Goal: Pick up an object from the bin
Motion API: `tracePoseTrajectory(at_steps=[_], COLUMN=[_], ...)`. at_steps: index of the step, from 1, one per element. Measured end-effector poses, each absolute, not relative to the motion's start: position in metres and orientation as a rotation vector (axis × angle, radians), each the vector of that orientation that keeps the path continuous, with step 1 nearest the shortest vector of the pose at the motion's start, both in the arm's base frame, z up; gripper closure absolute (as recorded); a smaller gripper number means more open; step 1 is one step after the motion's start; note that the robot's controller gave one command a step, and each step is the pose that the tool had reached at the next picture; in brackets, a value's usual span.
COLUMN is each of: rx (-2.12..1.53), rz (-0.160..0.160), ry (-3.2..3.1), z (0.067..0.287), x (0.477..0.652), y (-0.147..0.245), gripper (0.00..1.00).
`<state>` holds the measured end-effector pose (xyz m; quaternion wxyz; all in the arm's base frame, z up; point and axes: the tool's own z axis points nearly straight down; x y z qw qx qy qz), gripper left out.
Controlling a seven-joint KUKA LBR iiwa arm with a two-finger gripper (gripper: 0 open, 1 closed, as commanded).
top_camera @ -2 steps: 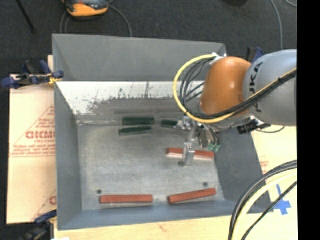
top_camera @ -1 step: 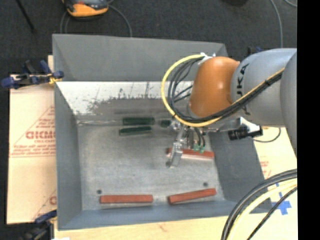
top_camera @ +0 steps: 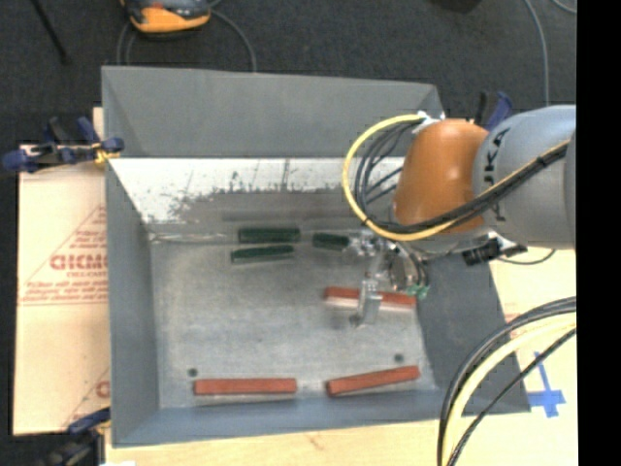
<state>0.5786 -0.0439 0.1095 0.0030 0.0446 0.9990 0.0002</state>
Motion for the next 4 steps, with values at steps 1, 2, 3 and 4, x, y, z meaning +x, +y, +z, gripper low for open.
tracePoseTrajectory(at_steps=[1,2,3,4], rx=[-0.102,-0.101,-0.06,-0.046], rz=[0.001,0.001,0.003,-0.002], ry=[3.134,3.134,3.143,3.127], z=[0.071,0.071,0.124,0.145], x=[0.598,0.598,0.602,0.647], y=[-0.031,-0.031,-0.043,-0.023], gripper=[1.0,1.0,1.0,1.0])
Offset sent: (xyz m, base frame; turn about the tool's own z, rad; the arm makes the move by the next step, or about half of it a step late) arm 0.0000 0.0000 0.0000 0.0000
